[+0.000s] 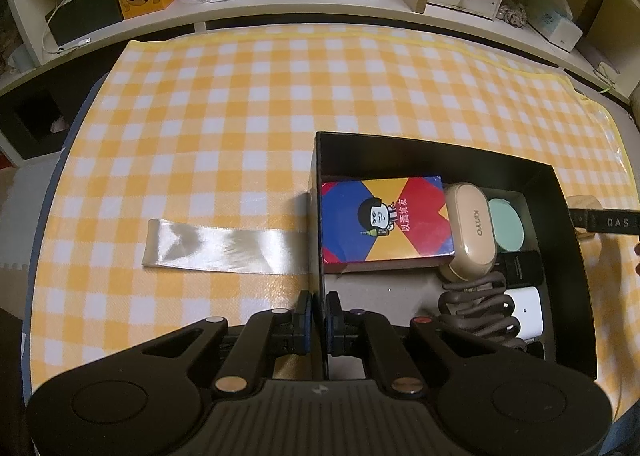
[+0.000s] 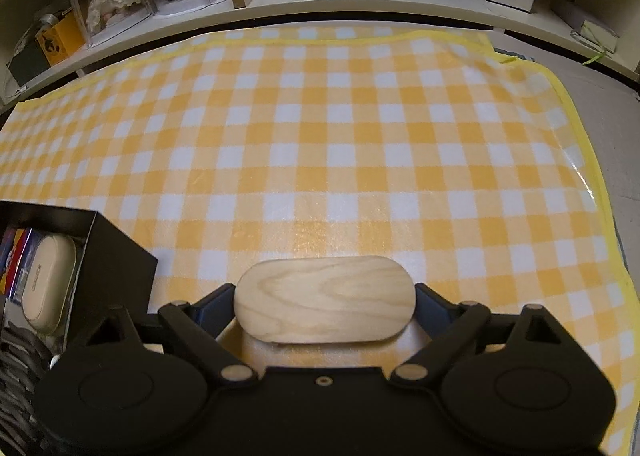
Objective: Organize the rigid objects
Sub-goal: 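Move the right gripper to the wooden oval case and grasp it, then carry the wooden case into the box beside the card pack and release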
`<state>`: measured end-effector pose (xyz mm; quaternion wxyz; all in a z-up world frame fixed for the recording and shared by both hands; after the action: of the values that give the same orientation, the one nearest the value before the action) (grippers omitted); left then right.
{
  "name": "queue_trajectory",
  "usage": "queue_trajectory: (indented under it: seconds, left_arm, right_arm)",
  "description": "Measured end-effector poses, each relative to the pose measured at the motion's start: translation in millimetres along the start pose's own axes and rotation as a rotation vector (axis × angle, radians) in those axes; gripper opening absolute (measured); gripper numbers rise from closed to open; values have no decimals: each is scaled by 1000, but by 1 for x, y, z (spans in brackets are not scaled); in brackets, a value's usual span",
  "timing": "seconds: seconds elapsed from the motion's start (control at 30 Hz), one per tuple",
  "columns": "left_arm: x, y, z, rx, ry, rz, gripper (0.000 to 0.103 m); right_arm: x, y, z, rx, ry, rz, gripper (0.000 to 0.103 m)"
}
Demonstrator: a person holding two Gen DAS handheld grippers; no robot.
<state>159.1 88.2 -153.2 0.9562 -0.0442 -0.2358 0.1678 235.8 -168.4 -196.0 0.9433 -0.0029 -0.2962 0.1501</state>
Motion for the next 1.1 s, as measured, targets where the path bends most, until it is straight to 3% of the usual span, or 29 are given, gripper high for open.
queue_trajectory:
  seconds: [0.13, 0.27, 0.5, 0.83, 1.1]
  left_arm:
    - [11, 1, -7, -2, 4, 7, 7]
    - [15, 1, -9, -4, 7, 10, 7]
    - [18, 0, -10, -10, 8, 14, 8]
    - [19, 0, -11, -30, 8, 32, 9]
    - [19, 6, -8, -49, 15, 55, 11]
  right_arm:
    - [-3, 4, 19, 8, -30, 5, 93]
    - [11, 19, 61, 50, -120, 60, 93]
    - [28, 86, 114, 183, -226, 280, 93]
    - [13, 208, 120, 374, -219, 637, 93]
    - [16, 263, 109, 466, -212, 795, 93]
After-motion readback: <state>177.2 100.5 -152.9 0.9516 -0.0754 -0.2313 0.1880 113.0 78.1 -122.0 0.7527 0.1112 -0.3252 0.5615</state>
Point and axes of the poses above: each gripper's, at about its wrist camera, not at the fingertips, and z roughly against the way its jaws point, y to its left, x to its top, the point moved 10 cm from there along -z, roughly the way its jaws point, and after that the axes turned 15 degrees about z, right-handed, at the moved point
